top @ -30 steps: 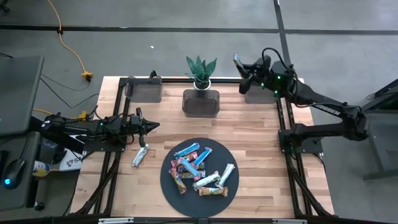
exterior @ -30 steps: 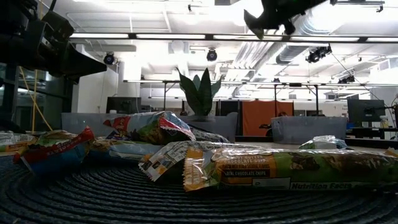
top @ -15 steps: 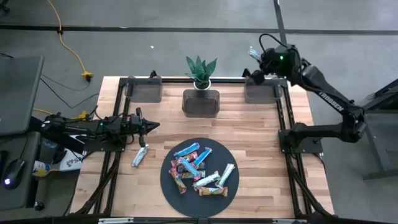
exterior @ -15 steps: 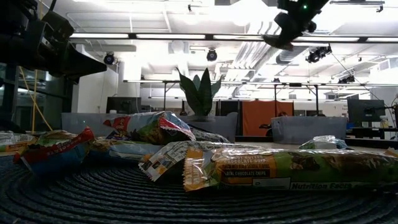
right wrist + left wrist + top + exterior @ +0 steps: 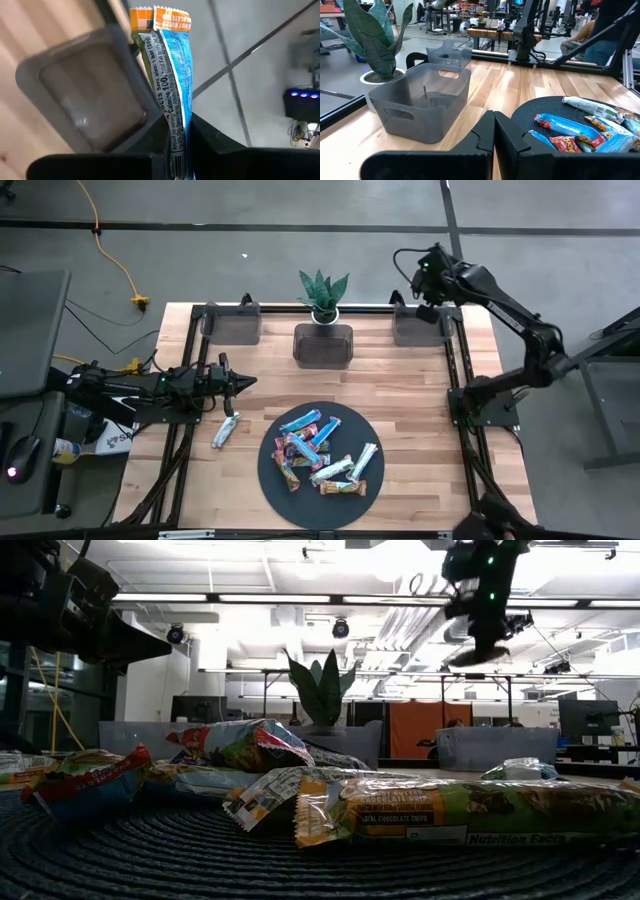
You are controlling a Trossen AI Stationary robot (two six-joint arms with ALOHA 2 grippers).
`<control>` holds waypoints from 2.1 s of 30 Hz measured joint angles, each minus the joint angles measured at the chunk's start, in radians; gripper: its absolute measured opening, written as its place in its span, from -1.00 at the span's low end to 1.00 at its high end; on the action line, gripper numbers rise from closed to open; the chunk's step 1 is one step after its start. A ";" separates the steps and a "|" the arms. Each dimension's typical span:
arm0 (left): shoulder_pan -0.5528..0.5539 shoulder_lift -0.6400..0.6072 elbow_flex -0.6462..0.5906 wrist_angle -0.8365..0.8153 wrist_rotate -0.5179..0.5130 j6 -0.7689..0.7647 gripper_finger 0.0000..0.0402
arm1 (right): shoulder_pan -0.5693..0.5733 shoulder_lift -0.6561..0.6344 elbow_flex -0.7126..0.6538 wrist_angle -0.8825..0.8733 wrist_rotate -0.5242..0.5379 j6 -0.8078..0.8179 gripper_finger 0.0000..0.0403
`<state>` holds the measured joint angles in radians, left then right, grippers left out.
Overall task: Pick and place Granola Bars by type
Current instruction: Put the yellow granola bar into the right black bin
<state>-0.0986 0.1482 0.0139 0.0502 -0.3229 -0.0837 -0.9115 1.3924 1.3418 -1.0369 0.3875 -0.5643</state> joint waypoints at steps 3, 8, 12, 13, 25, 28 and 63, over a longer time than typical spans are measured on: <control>0.000 0.000 0.000 0.000 0.000 0.000 -0.99 | 0.000 0.052 0.000 -0.029 0.006 -0.027 -0.82; 0.000 0.000 0.000 0.000 0.000 0.000 -0.99 | 0.002 0.133 0.000 -0.069 0.009 -0.047 -0.84; 0.000 0.000 0.000 0.000 0.000 0.000 -0.99 | 0.002 0.188 -0.001 -0.122 0.007 -0.056 -0.81; 0.000 0.000 0.000 0.000 0.000 0.000 -0.99 | 0.002 0.199 -0.001 -0.136 0.004 -0.057 -0.80; 0.000 0.000 0.000 0.000 0.000 0.000 -0.99 | 0.003 0.264 -0.028 -0.200 -0.089 -0.105 -0.82; 0.000 0.000 0.000 0.000 0.000 0.000 -0.99 | 0.003 0.264 -0.059 -0.184 -0.101 -0.130 -0.80; 0.000 0.000 0.000 0.000 0.000 0.000 -0.99 | 0.002 0.252 -0.303 0.220 -0.050 -0.004 -0.45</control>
<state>-0.0986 0.1484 0.0137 0.0502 -0.3230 -0.0839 -0.9091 1.6441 1.0390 -0.8173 0.3376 -0.5681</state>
